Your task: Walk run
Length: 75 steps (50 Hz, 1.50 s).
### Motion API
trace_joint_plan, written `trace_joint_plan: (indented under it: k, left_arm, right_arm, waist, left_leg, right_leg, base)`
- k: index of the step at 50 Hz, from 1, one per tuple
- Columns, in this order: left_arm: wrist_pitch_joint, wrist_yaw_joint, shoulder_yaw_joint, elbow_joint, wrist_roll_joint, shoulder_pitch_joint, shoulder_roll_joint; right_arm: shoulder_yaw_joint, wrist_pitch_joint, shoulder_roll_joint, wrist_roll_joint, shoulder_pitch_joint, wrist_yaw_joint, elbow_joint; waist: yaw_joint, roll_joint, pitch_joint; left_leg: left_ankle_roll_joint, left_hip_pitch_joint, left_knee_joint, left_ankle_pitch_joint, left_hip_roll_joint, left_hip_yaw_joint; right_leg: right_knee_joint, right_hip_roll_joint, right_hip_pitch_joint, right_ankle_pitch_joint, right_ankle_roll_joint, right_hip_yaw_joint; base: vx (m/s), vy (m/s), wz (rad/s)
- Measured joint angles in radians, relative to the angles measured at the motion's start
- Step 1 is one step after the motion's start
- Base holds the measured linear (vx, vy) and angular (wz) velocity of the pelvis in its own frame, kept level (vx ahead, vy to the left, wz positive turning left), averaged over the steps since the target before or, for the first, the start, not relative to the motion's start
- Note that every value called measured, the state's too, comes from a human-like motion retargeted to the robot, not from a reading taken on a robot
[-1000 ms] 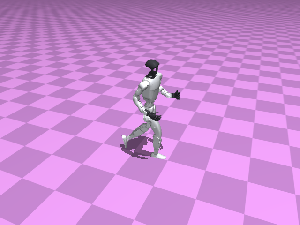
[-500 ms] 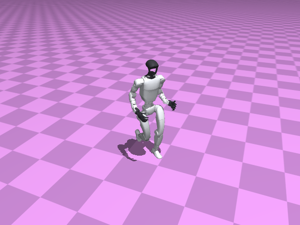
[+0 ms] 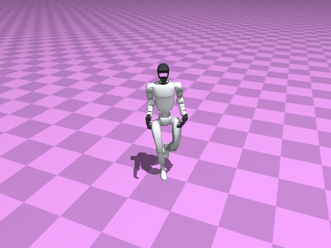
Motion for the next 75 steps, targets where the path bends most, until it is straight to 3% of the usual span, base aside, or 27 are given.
trace_joint_plan:
  k: [2,4,8,12,13,15,18,20,23,27,32,33,35,37,38,40,42,45,50,56,58,60,63,65,68,72,75]
  left_arm:
    - [-0.013,0.004,0.030,0.038,-0.037,0.099,0.001]
    - [-0.016,0.006,0.077,0.059,-0.078,0.172,-0.014]
    - [-0.012,0.011,0.157,0.063,-0.166,0.247,-0.014]
    - [0.007,0.026,0.169,0.000,-0.174,0.237,0.000]
    - [0.014,0.031,0.160,-0.023,-0.170,0.223,-0.001]
    - [0.028,0.049,0.142,-0.071,-0.159,0.185,-0.007]
    - [0.032,0.103,0.082,-0.099,-0.183,0.065,-0.059]
    - [0.068,0.109,0.107,-0.123,-0.220,-0.088,-0.127]
    - [0.063,0.195,0.019,-0.215,-0.271,-0.293,-0.208]
    - [0.013,0.295,-0.135,-0.348,-0.382,-0.415,-0.147]
    - [0.058,0.207,-0.164,-0.451,-0.350,-0.398,0.017]
    - [0.065,0.197,-0.166,-0.458,-0.334,-0.384,0.045]
    - [0.070,0.190,-0.147,-0.459,-0.305,-0.349,0.091]
    - [0.068,0.180,-0.127,-0.430,-0.283,-0.302,0.110]
    - [0.068,0.170,-0.107,-0.406,-0.271,-0.269,0.115]
    - [0.073,0.109,-0.058,-0.329,-0.227,-0.206,0.084]
    - [0.071,0.029,0.000,-0.178,-0.161,-0.172,0.013]
    - [0.049,0.054,0.027,-0.046,-0.135,-0.068,-0.099]
    - [0.025,0.069,0.078,-0.009,-0.208,0.096,-0.140]
    - [0.001,0.083,0.115,-0.028,-0.179,0.154,-0.072]
    - [0.004,0.096,0.115,-0.031,-0.171,0.139,-0.061]
    - [0.013,0.112,0.117,-0.019,-0.171,0.114,-0.064]
    - [0.044,0.115,0.102,0.035,-0.186,0.017,-0.083]
    - [0.081,0.117,0.112,0.057,-0.223,-0.075,-0.120]
    - [0.104,0.133,0.072,0.013,-0.290,-0.218,-0.183]
    - [0.089,0.162,-0.076,-0.090,-0.328,-0.355,-0.188]
    - [0.096,0.132,-0.180,-0.169,-0.350,-0.417,-0.123]
  right_arm:
    - [0.028,-0.019,-0.032,0.040,-0.036,0.018,-0.027]
    - [0.047,-0.036,-0.074,0.066,-0.059,0.024,-0.063]
    - [0.081,-0.046,-0.157,0.077,-0.053,0.030,-0.134]
    - [0.067,-0.022,-0.193,0.045,-0.002,0.058,-0.160]
    - [0.065,-0.016,-0.197,0.038,0.012,0.062,-0.155]
    - [0.069,-0.010,-0.195,0.027,0.046,0.075,-0.128]
    - [0.044,-0.037,-0.177,-0.025,0.161,0.149,-0.002]
    - [0.064,-0.022,-0.140,-0.015,0.201,0.178,0.148]
    - [0.099,-0.032,-0.147,0.182,0.273,0.254,0.272]
    - [0.013,-0.039,-0.183,0.278,0.372,0.285,0.314]
    - [-0.038,-0.048,-0.216,0.245,0.432,0.260,0.307]
    - [-0.043,-0.046,-0.210,0.244,0.429,0.256,0.299]
    - [-0.037,-0.033,-0.190,0.245,0.397,0.245,0.280]
    - [-0.022,-0.027,-0.163,0.244,0.348,0.224,0.256]
    - [-0.009,-0.024,-0.148,0.235,0.313,0.213,0.248]
    - [-0.005,-0.011,-0.099,0.209,0.219,0.191,0.243]
    - [-0.090,0.026,-0.042,0.203,0.083,0.214,0.272]
    - [-0.054,0.004,0.012,0.247,-0.040,0.179,0.238]
    - [0.025,-0.030,-0.010,0.318,-0.135,0.132,0.088]
    - [0.092,-0.004,-0.176,0.351,-0.182,0.203,-0.089]
    - [0.105,0.005,-0.227,0.355,-0.179,0.229,-0.119]
    - [0.122,0.010,-0.262,0.353,-0.162,0.249,-0.117]
    - [0.088,0.020,-0.249,0.324,-0.113,0.285,-0.039]
    - [0.062,0.025,-0.221,0.281,-0.079,0.323,0.045]
    - [0.047,0.016,-0.200,0.241,-0.034,0.306,0.157]
    - [-0.003,0.012,-0.202,0.240,0.074,0.323,0.230]
    - [-0.060,0.009,-0.167,0.228,0.176,0.322,0.235]
  waist:
    - [0.011,-0.017,0.007]
    - [0.065,-0.041,0.015]
    - [0.206,-0.061,0.042]
    - [0.282,-0.073,0.078]
    - [0.288,-0.081,0.083]
    - [0.305,-0.112,0.081]
    - [0.232,-0.187,0.073]
    - [0.217,-0.160,0.054]
    - [0.197,-0.039,0.058]
    - [0.131,0.016,0.078]
    - [-0.002,0.011,0.058]
    - [-0.030,0.012,0.059]
    - [-0.015,-0.005,0.057]
    - [-0.033,-0.043,0.058]
    - [-0.036,-0.050,0.045]
    - [0.012,-0.040,0.049]
    - [-0.026,0.003,0.068]
    - [-0.045,0.001,0.056]
    - [0.173,-0.062,0.074]
    - [0.250,-0.017,0.106]
    - [0.214,-0.012,0.103]
    - [0.228,-0.055,0.096]
    - [0.266,-0.096,0.056]
    - [0.265,-0.078,0.063]
    - [0.267,0.038,0.077]
    - [0.239,0.116,0.078]
    - [0.137,0.136,0.057]
  left_leg:
    - [0.094,-0.100,-0.010,-0.173,0.034,0.048]
    - [0.126,-0.179,-0.127,-0.273,0.041,0.097]
    - [0.151,-0.254,-0.519,-0.341,0.012,0.149]
    - [0.082,-0.249,-0.775,-0.365,-0.033,0.133]
    - [0.175,-0.252,-0.769,-0.297,-0.040,0.165]
    - [0.326,-0.247,-0.704,-0.311,-0.048,0.204]
    - [0.326,-0.235,-0.475,-0.498,-0.203,0.041]
    - [0.326,-0.177,-0.466,-0.534,-0.114,0.125]
    - [0.326,-0.078,-0.560,-0.513,-0.052,-0.005]
    - [0.290,0.052,-0.667,-0.379,-0.075,-0.142]
    - [0.243,0.214,-0.706,-0.215,-0.114,-0.255]
    - [0.236,0.247,-0.700,-0.193,-0.114,-0.285]
    - [0.221,0.311,-0.678,-0.158,-0.112,-0.253]
    - [0.187,0.346,-0.565,-0.085,-0.140,-0.235]
    - [0.149,0.326,-0.477,-0.026,-0.147,-0.211]
    - [0.071,0.230,-0.240,0.071,-0.131,-0.105]
    - [0.040,0.116,0.007,0.047,-0.042,-0.097]
    - [0.150,0.021,0.060,-0.085,0.034,0.054]
    - [0.097,-0.168,-0.161,-0.292,-0.051,0.131]
    - [0.166,-0.200,-0.683,-0.456,-0.021,0.409]
    - [0.205,-0.182,-0.773,-0.457,-0.057,0.492]
    - [0.326,-0.154,-0.761,-0.359,-0.052,0.544]
    - [0.326,-0.137,-0.648,-0.528,-0.030,0.431]
    - [0.326,-0.130,-0.544,-0.569,0.036,0.412]
    - [0.326,-0.091,-0.516,-0.590,0.082,0.276]
    - [0.326,-0.037,-0.595,-0.503,0.011,0.059]
    - [0.326,0.000,-0.641,-0.417,-0.077,-0.181]
  right_leg:
    - [-0.075,0.013,0.086,0.050,-0.002,0.038]
    - [-0.150,-0.008,0.162,0.166,0.004,-0.025]
    - [-0.236,0.010,0.310,0.406,0.057,-0.038]
    - [-0.234,0.020,0.456,0.580,0.117,-0.083]
    - [-0.206,0.016,0.476,0.625,0.146,-0.083]
    - [-0.052,-0.001,0.474,0.702,0.214,-0.081]
    - [0.487,-0.113,0.337,0.702,0.309,-0.102]
    - [0.581,-0.019,0.236,0.702,0.320,0.013]
    - [0.476,0.053,0.109,0.601,0.207,-0.046]
    - [0.270,-0.056,-0.011,0.366,0.217,-0.080]
    - [-0.163,-0.119,-0.082,0.199,0.202,-0.032]
    - [-0.222,-0.087,-0.083,0.163,0.241,0.105]
    - [-0.301,-0.107,-0.081,0.154,0.401,0.231]
    - [-0.242,-0.166,-0.081,0.303,0.372,0.068]
    - [-0.184,-0.178,-0.083,0.274,0.305,-0.013]
    - [-0.030,-0.082,-0.086,0.150,0.225,0.175]
    - [-0.002,-0.102,-0.043,0.101,0.230,0.102]
    - [-0.057,-0.163,0.059,0.098,0.212,-0.027]
    - [-0.214,-0.183,0.205,0.241,0.229,-0.086]
    - [-0.280,-0.082,0.386,0.262,0.256,-0.259]
    - [-0.277,-0.043,0.447,0.251,0.275,-0.305]
    - [-0.242,-0.041,0.505,0.293,0.307,-0.257]
    - [-0.079,-0.073,0.509,0.554,0.312,-0.342]
    - [0.161,-0.036,0.409,0.702,0.261,-0.216]
    - [0.396,0.054,0.271,0.620,0.186,-0.118]
    - [0.441,-0.051,0.115,0.390,0.011,-0.171]
    - [0.290,-0.134,0.031,0.294,0.036,-0.209]
  base:
    - [1.29,-0.09,-0.78]
    - [1.13,-0.03,-1.24]
    - [1.36,0.00,-1.28]
    - [1.23,-0.02,-0.28]
    - [1.28,-0.11,0.19]
    - [1.39,-0.25,0.16]
    - [1.59,0.07,1.15]
    - [0.97,0.06,0.52]
    - [0.98,0.03,1.07]
    - [1.05,-0.10,1.85]
    - [1.25,-0.27,1.73]
    - [1.18,-0.34,1.33]
    - [1.14,-0.39,0.48]
    - [1.33,-0.52,0.51]
    - [1.27,-0.49,0.12]
    - [0.94,-0.27,0.10]
    - [0.79,-0.03,1.92]
    - [0.87,-0.04,0.93]
    - [0.88,0.00,-0.41]
    - [0.76,0.00,1.17]
    - [0.91,-0.18,2.06]
    - [1.19,-0.55,0.79]
    - [1.30,-0.44,0.52]
    - [1.02,0.38,1.04]
    - [0.69,0.40,1.92]
    - [0.69,0.31,2.96]
    - [0.74,0.17,4.30]
